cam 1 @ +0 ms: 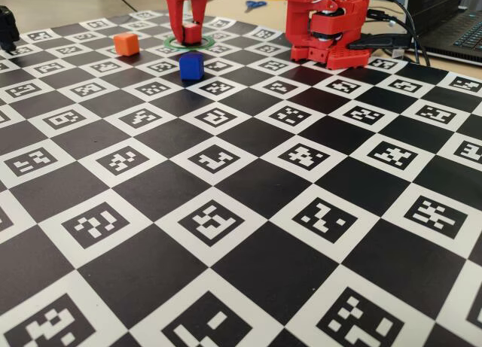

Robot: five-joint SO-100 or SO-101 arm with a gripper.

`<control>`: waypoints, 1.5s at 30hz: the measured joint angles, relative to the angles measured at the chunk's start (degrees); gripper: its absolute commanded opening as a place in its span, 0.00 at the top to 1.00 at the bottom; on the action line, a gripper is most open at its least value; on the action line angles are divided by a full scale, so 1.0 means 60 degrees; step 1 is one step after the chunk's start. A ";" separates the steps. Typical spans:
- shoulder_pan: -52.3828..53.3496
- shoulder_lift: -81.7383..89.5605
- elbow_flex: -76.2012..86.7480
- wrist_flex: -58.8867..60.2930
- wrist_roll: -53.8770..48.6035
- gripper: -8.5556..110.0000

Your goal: Grab the red cube then put it in the green circle then put the blue cube on top and finally the orange cube on top

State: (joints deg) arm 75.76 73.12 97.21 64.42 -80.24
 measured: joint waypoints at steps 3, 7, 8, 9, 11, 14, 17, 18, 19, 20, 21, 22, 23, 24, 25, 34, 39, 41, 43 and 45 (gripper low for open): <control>0.0000 0.0000 0.0000 0.0000 0.0000 0.68; 0.0000 0.0000 0.0000 0.0293 0.0146 0.68; 0.0000 0.0000 -0.0015 0.0396 0.0190 0.68; 0.0000 0.0000 -0.0073 0.0513 0.0205 0.68; 0.0000 0.0000 -0.0322 0.0791 0.0322 0.68; 0.0000 0.0000 -0.0850 0.1318 0.0469 0.67; -0.0088 0.0000 -0.1392 0.1743 0.0659 0.67; -0.0117 0.0000 -0.1597 0.1904 0.0703 0.67; -0.0176 0.0000 -0.1802 0.2095 0.0762 0.67; -0.0234 0.0000 -0.1978 0.2300 0.0776 0.67; -0.0293 0.0000 -0.2153 0.2446 0.0806 0.67; -0.0337 0.0000 -0.2300 0.2593 0.0894 0.67; -0.0396 0.0000 -0.2446 0.2769 0.1011 0.67; -0.0454 0.0000 -0.2593 0.2974 0.1113 0.67; -0.0542 0.0000 -0.2754 0.3223 0.1216 0.67; -0.1699 0.0688 -0.3135 0.4761 0.2520 0.67; -0.2681 0.1509 -0.3135 0.5171 0.3677 0.67; -0.3076 0.1831 -0.3135 0.5215 0.4307 0.67; -0.3472 0.2183 -0.3135 0.5215 0.4893 0.67; -0.3882 0.2520 -0.3135 0.5215 0.5464 0.67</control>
State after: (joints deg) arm 52.47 88.24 78.40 95.71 -47.46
